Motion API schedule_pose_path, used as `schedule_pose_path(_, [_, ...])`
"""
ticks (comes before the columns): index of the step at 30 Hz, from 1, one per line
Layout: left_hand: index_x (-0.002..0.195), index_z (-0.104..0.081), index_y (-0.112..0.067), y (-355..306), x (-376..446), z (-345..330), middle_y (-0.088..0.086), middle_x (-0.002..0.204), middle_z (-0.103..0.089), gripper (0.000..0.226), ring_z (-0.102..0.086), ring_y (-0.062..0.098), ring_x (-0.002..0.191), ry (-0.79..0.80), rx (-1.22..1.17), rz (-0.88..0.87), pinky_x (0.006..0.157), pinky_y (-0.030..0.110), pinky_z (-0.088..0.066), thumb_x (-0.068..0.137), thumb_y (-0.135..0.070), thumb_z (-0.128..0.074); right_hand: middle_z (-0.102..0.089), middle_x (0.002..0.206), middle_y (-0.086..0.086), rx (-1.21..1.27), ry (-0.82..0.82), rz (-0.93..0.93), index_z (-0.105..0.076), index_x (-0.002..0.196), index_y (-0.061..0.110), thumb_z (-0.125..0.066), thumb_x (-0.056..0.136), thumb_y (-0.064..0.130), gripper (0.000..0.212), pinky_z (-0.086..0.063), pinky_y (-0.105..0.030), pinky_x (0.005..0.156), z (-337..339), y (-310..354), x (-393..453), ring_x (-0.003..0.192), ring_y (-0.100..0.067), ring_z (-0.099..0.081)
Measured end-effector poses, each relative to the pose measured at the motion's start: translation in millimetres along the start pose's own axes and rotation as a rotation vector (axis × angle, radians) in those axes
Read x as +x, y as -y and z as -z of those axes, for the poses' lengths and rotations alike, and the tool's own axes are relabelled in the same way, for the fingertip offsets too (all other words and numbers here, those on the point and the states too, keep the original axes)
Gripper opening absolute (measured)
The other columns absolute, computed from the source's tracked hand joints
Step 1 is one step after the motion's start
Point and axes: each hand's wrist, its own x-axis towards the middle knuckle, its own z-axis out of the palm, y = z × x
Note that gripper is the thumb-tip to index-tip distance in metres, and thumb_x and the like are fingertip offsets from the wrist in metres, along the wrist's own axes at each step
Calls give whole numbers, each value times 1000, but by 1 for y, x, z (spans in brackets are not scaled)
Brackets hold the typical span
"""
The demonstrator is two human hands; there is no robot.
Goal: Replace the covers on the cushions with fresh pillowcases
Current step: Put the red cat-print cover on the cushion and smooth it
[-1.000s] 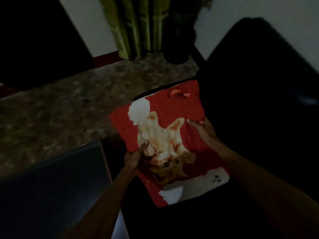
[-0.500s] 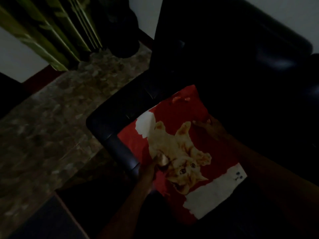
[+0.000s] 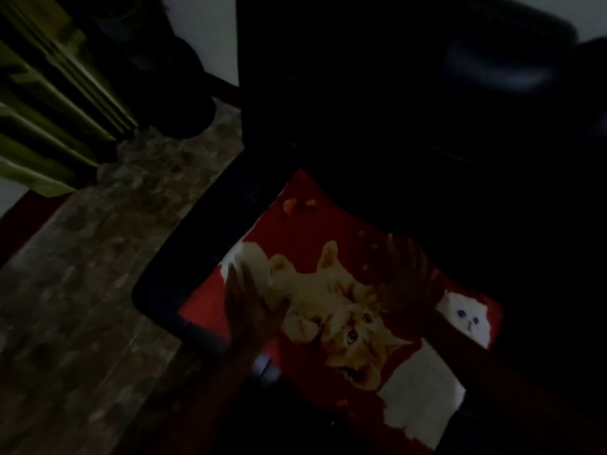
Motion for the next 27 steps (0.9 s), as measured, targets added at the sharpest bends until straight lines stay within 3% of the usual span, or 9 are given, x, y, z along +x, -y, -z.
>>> schedule_pose_path(3, [158,-19,-20,-4,57,5,18,162,-17,101,-15,39,148,175,351,-285,112,73,-21,82,-85,-35,21,167,0,-31,17,-168,18,153,50,-13,84,83,83,6,-71,117,-36,-26,-34,153,-28,22])
schedule_pose_path(5, [159,-9,-33,-8,90,3,6,168,-3,110,0,33,153,270,382,-194,116,70,-3,71,-94,-39,22,167,2,-37,20,-256,21,151,54,-11,84,85,81,13,-71,115,-58,-45,-41,152,-28,25])
schedule_pose_path(11, [148,17,-58,4,55,-7,-11,166,12,105,8,32,153,208,229,-29,119,66,-8,72,-89,-49,17,168,8,-46,-1,-322,11,157,48,-5,76,93,94,26,-66,108,-63,-77,-21,153,-29,20])
schedule_pose_path(14, [144,22,-61,8,45,-2,-14,165,14,103,10,29,153,250,238,-61,120,65,-6,73,-89,-46,2,170,-1,-7,-41,-338,-4,162,35,-2,73,94,107,12,-70,115,-52,-101,-23,155,-35,9])
schedule_pose_path(16, [151,10,-54,10,46,0,-11,166,7,108,5,24,154,259,220,-99,120,64,-8,66,-96,-42,-11,169,-9,9,-69,-364,-14,161,26,-10,80,91,104,-3,-73,116,-45,-114,-39,154,-39,-6])
schedule_pose_path(19, [158,-8,-33,-8,49,1,-1,167,-2,120,-1,25,153,231,205,-33,120,62,-8,60,-93,-42,-6,170,-9,114,-162,-493,-12,162,32,-38,90,76,88,-2,-75,115,-45,-117,-84,154,-42,-5])
schedule_pose_path(22, [161,-10,-21,-29,43,-14,10,168,-4,111,-5,31,154,197,338,-279,120,62,-12,75,-87,-35,-1,169,-10,346,-258,-765,-5,160,39,-38,84,84,94,-4,-74,114,-56,-103,-117,153,-45,-3])
schedule_pose_path(24, [161,-5,-24,-37,41,-35,9,168,0,100,-1,32,154,293,447,-448,117,68,-16,85,-86,-24,-10,167,-14,477,-254,-917,-2,158,43,-30,78,91,98,-15,-73,114,-69,-90,-127,150,-46,-15])
schedule_pose_path(27, [157,16,-35,-43,43,-51,-1,167,17,96,16,26,153,363,518,-399,115,72,1,81,-89,-7,-32,152,-24,545,-270,-946,-1,155,47,-32,81,91,92,-33,-67,107,-80,-84,-130,133,-49,-39])
